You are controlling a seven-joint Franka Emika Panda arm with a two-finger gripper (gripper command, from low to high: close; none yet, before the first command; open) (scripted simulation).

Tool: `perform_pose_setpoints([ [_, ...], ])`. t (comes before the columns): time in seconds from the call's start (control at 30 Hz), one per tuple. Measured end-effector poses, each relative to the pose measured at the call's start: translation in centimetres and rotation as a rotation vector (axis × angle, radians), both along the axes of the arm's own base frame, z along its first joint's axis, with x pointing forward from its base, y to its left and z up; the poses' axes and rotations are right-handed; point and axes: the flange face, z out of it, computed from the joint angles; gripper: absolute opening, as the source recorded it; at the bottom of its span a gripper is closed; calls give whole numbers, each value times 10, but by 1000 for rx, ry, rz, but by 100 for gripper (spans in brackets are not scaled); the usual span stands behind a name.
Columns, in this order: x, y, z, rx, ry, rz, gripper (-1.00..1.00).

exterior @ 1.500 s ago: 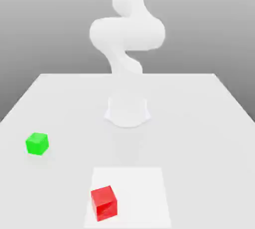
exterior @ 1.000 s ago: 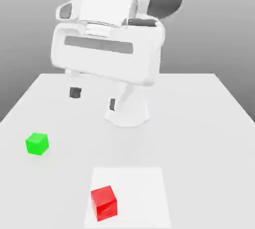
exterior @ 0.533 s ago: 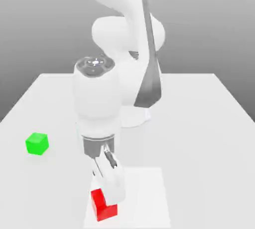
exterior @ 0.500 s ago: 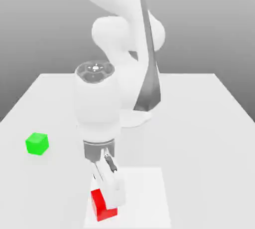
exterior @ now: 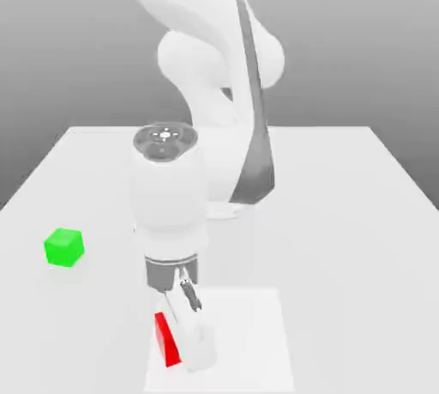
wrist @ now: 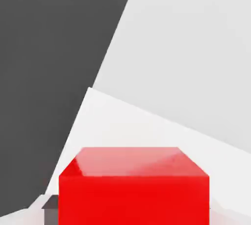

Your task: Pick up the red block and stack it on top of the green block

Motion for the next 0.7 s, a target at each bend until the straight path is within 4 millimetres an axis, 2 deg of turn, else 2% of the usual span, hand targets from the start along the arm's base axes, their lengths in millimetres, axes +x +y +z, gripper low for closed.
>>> perform_pose_setpoints([
  [0.03, -3, -7, 6, -5, 3, -21, -100],
  [0.17, -39, -77, 15, -39, 22, -267, -100],
  [0.27, -81, -137, 22, -54, 30, -502, -100],
  [0.4, -141, -192, 32, -58, 31, -788, -100],
  [0.63, -240, -237, 46, -11, 7, -1235, -100],
  [0.7, -250, -241, 34, -1, 3, -1282, -100],
])
